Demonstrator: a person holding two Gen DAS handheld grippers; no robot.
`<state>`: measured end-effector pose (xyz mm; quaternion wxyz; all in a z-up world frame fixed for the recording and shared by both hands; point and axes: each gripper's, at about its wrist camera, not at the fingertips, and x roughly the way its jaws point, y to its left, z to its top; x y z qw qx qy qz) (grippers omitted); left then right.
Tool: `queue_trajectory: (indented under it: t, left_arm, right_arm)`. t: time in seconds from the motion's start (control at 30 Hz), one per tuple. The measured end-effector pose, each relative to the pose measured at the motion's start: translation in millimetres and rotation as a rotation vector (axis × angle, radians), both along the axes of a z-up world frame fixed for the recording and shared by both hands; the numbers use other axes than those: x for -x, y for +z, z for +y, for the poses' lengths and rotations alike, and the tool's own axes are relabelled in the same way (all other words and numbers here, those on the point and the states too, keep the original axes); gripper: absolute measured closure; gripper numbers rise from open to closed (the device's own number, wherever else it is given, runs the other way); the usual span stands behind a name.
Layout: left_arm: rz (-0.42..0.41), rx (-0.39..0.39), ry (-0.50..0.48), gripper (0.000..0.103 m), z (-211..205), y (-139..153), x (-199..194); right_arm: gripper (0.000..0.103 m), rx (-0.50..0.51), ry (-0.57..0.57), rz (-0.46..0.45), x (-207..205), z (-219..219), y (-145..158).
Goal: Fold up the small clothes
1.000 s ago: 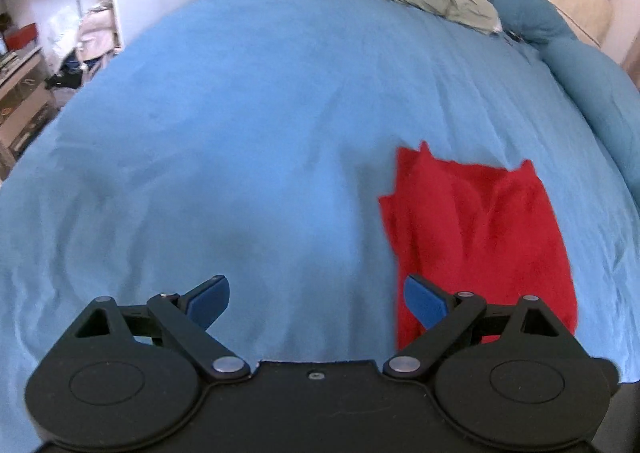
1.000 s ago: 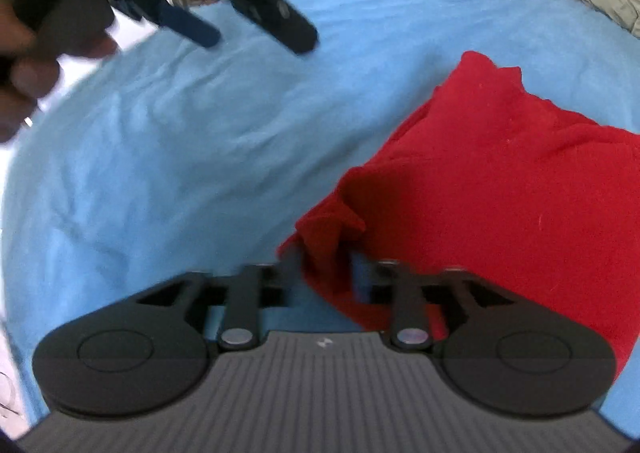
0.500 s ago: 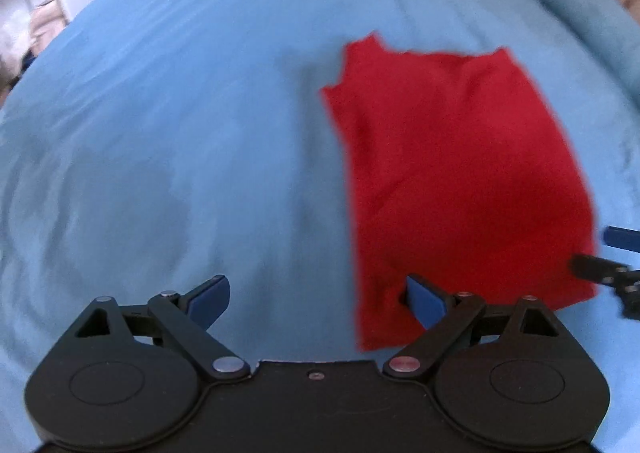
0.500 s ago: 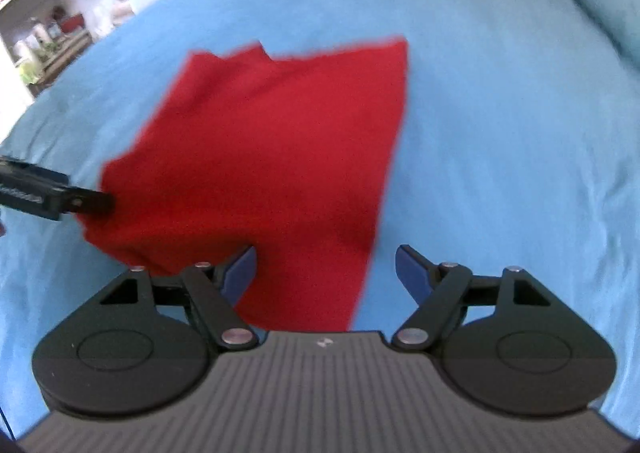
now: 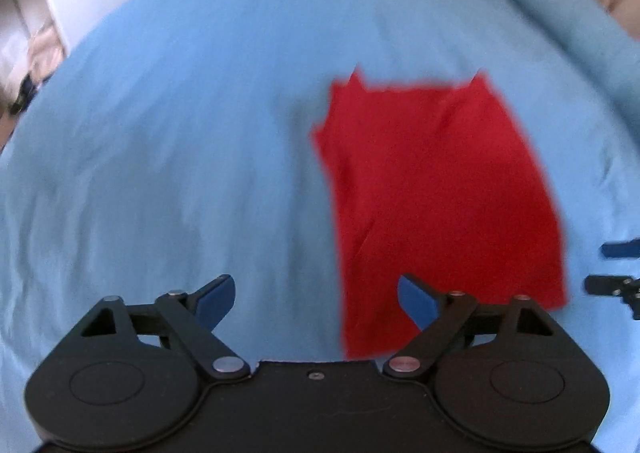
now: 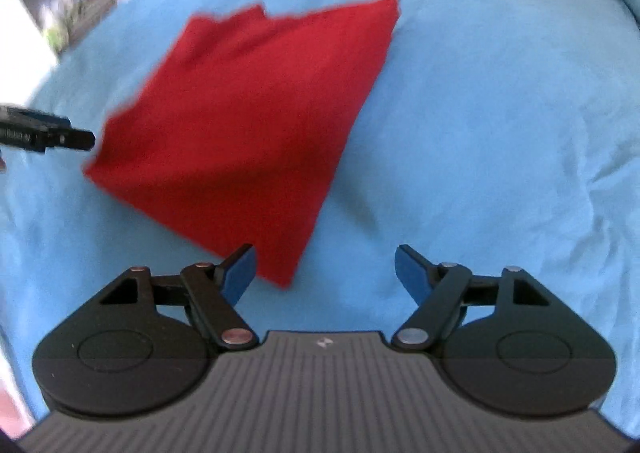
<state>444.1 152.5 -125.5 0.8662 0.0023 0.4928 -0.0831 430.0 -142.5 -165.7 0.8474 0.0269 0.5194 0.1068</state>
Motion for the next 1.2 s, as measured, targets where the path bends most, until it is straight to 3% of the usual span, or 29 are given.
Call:
queue_trajectory:
  t: [0.1, 0.13, 0.27, 0.37, 0.53, 0.6, 0.7, 0.8, 0.87, 0.9, 0.97, 1.2]
  left_arm:
    - [-0.016, 0.064, -0.007, 0.001, -3.5, 14.5, -26.8]
    - [-0.013, 0.079, -0.005, 0.001, -5.0, 14.3, -37.7]
    - [0.099, 0.198, 0.032, 0.002, -2.2, -13.6, -79.0]
    - [0.163, 0.321, 0.115, 0.012, 7.8, -41.6, -92.5]
    - [0.175, 0.365, 0.119, 0.031, 5.4, -60.5, -100.8]
    - [0.177, 0.356, 0.098, 0.032, 1.0, -63.4, -103.6]
    - [0.175, 0.353, 0.095, 0.034, -0.5, -66.1, -108.8]
    - [0.180, 0.379, 0.102, 0.052, 0.5, -69.0, -108.1]
    - [0.176, 0.368, 0.093, 0.063, -2.8, -64.5, -106.6]
    - [0.166, 0.349, 0.088, 0.069, -5.1, -60.6, -105.1]
    - [0.139, 0.309, 0.071, 0.076, -12.2, -51.8, -101.5]
    - [0.062, 0.301, 0.036, 0.081, -29.2, -19.5, -77.9]
  right_arm:
    - [0.007, -0.127, -0.091, 0.004, -16.6, -23.7, 20.1]
    - [0.001, -0.167, -0.122, 0.007, -25.1, -29.6, 24.9]
    - [0.000, -0.291, -0.216, 0.021, -60.6, -43.7, 26.1]
    - [0.000, -0.354, -0.252, 0.073, -84.2, -49.8, 3.1]
    - [0.000, -0.366, -0.278, 0.106, -104.2, -38.9, -27.3]
    - [0.003, -0.351, -0.272, 0.116, -108.7, -32.7, -35.5]
    - [0.013, -0.328, -0.276, 0.134, -115.9, -26.0, -46.0]
    - [0.019, -0.332, -0.302, 0.134, -113.8, -20.8, -47.2]
    - [0.049, -0.337, -0.295, 0.142, -114.1, -14.4, -47.2]
    - [0.050, -0.318, -0.293, 0.137, -114.2, -9.7, -45.1]
    - [0.062, -0.275, -0.277, 0.110, -113.8, -1.4, -38.2]
    - [0.068, -0.262, -0.250, 0.005, -95.6, 4.7, 3.0]
